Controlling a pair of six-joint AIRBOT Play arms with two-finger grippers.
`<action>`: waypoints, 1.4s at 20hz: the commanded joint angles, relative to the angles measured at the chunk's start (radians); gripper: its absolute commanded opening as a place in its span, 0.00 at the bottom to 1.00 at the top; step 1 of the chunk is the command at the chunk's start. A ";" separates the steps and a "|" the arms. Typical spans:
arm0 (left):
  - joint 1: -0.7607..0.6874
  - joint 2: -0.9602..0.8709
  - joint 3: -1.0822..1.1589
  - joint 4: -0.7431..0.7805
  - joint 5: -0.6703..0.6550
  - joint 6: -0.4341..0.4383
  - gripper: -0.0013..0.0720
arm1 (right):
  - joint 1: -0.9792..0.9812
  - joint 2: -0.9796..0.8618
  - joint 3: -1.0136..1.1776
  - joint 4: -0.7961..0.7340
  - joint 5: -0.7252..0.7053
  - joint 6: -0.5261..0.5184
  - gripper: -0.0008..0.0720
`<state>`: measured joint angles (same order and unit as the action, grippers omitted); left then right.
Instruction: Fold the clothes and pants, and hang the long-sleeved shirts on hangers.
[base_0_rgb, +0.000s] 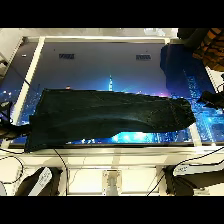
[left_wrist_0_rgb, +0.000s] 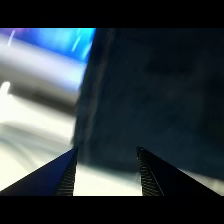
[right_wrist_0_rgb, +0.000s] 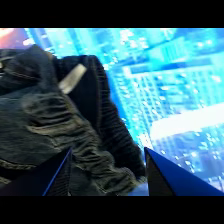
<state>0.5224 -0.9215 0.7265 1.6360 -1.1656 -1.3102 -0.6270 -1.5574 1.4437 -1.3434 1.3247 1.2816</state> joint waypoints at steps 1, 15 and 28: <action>-0.032 -0.026 0.004 -0.128 0.224 0.017 0.62 | 0.037 -0.001 0.000 0.011 -0.019 -0.041 0.70; 0.003 -0.462 0.168 -0.228 0.411 -0.031 0.56 | 0.100 -0.001 0.000 -0.005 -0.094 0.011 0.70; 0.002 -0.402 0.316 -0.375 0.354 0.059 0.04 | 0.100 -0.001 0.000 -0.008 -0.060 0.018 0.70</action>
<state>0.5240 -1.3724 0.9771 1.3220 -0.7547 -1.3064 -0.5278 -1.5574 1.4437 -1.3499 1.2568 1.2984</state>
